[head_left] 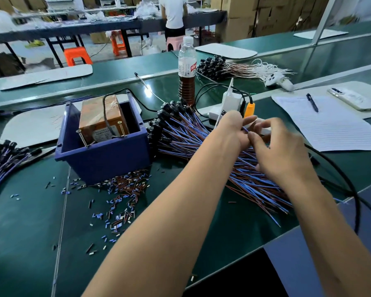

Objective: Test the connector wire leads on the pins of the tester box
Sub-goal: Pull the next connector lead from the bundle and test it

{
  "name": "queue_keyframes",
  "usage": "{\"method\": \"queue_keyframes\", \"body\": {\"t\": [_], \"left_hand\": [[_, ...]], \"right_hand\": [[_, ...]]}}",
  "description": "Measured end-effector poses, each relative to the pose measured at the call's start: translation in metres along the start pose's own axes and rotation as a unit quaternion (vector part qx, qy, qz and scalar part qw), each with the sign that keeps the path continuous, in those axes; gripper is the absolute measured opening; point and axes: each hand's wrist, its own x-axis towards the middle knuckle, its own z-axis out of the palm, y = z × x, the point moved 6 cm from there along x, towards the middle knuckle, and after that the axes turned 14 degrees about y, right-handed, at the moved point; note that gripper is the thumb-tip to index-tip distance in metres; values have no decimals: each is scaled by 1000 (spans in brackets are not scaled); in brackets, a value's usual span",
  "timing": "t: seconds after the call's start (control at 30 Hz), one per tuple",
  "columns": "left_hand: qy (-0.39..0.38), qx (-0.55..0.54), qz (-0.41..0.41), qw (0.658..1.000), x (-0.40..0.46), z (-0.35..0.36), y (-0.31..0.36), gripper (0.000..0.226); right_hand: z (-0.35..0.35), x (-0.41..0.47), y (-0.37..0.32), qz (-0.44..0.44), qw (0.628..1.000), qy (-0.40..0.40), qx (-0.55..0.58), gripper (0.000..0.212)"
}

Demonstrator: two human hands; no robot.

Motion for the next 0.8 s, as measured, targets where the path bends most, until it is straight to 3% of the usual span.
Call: {"method": "queue_keyframes", "body": {"t": [0.1,0.2,0.3,0.43,0.67,0.8], "left_hand": [[-4,-37,-13,999,10,-3,5,46],[53,100,104,988,22,-12,14,28],[143,255,264,919,24,-26,30,25],[249,407,404,781,17,-58,57,25],[386,427,494,652,0,-113,90,35],[401,499,482,599,-2,-116,84,50]], "right_hand": [[2,4,3,-11,999,-23,-41,10],[4,11,1,-29,997,-9,-73,13],[11,15,-10,-60,996,-5,-65,14],[24,20,-17,-95,992,-46,-69,17],[38,20,-9,-90,990,-44,-102,23],[47,12,-8,-104,983,-6,-154,25]]}}
